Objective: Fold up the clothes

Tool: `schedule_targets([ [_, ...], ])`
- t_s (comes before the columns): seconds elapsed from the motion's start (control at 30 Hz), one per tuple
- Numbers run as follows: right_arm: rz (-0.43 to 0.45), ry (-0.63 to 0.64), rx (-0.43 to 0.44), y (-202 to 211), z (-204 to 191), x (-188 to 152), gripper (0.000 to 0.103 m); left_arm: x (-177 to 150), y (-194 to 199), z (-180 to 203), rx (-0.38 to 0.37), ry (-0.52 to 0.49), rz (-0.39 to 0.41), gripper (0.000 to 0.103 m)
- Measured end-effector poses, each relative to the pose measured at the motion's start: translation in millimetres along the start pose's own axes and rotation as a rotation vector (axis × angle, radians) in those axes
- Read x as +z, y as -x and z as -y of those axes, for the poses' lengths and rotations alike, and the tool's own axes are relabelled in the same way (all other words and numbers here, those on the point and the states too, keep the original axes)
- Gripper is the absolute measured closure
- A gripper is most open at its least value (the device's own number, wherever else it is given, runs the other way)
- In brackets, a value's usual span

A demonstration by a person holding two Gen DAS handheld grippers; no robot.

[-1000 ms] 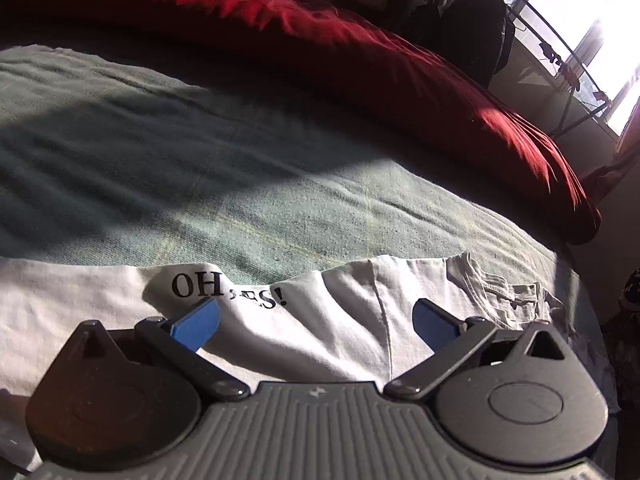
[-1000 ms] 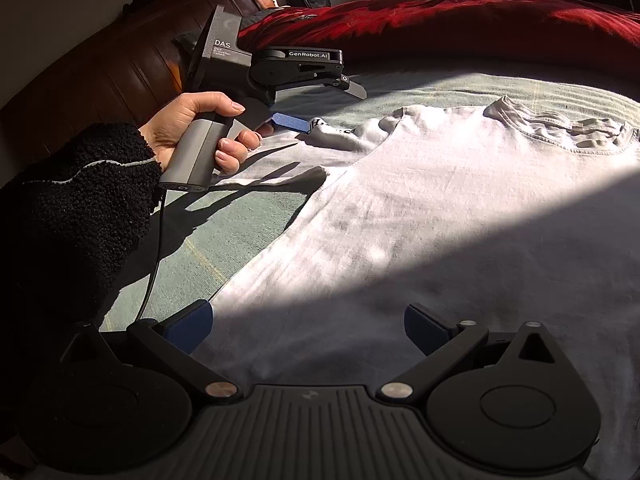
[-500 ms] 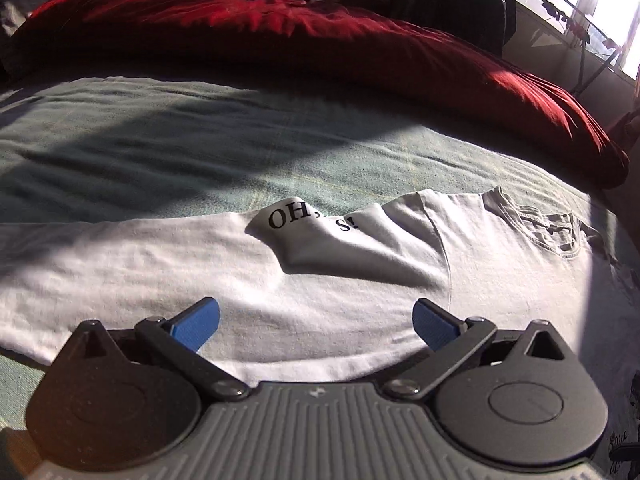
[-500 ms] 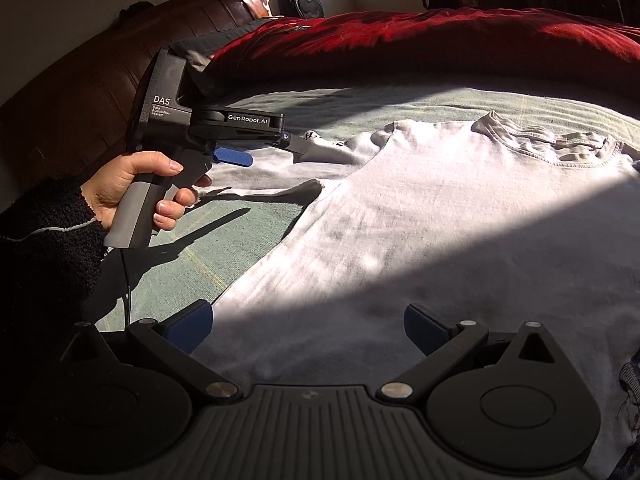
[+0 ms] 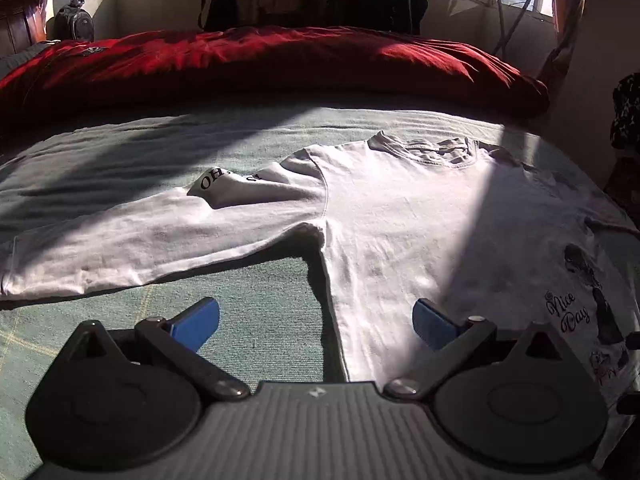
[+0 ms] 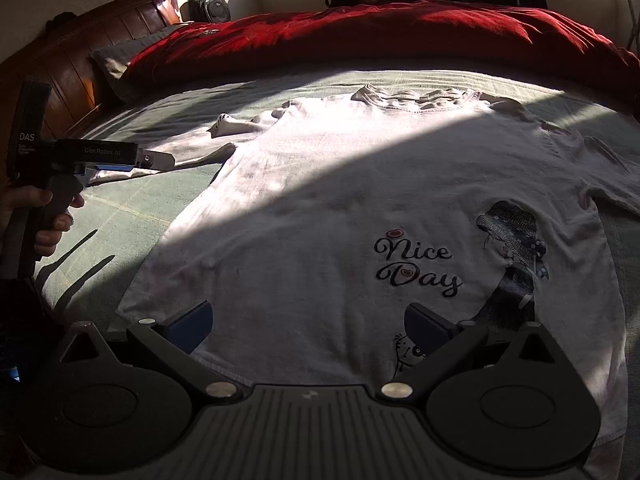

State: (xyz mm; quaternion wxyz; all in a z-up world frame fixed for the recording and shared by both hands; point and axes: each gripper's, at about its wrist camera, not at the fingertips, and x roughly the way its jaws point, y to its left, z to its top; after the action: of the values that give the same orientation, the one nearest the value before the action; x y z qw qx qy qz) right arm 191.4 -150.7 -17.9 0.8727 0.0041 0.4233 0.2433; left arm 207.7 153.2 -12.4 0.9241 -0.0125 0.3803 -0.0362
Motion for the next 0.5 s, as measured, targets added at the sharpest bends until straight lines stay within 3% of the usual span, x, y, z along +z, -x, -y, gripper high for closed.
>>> schedule_targets([
  [0.13,0.035,-0.042,-0.139,8.9,16.2,-25.0,0.0,-35.5,5.5,56.3,-0.067,-0.123,0.026,0.001],
  [0.27,0.026,-0.052,-0.19,3.7,25.8,-40.3,0.0,-71.6,0.5,88.9,-0.084,-0.187,0.009,0.001],
  [0.33,0.012,-0.078,-0.185,-1.8,32.4,-47.1,0.0,-87.8,-4.9,92.7,-0.086,-0.165,-0.04,0.001],
  [0.4,-0.026,-0.138,-0.166,-12.2,41.6,-56.0,0.0,-102.1,-1.1,87.8,-0.094,-0.114,-0.016,0.001],
  [0.5,0.013,-0.105,-0.164,-13.6,41.1,-70.7,0.0,-107.6,4.5,73.8,-0.125,-0.026,-0.014,0.001],
])
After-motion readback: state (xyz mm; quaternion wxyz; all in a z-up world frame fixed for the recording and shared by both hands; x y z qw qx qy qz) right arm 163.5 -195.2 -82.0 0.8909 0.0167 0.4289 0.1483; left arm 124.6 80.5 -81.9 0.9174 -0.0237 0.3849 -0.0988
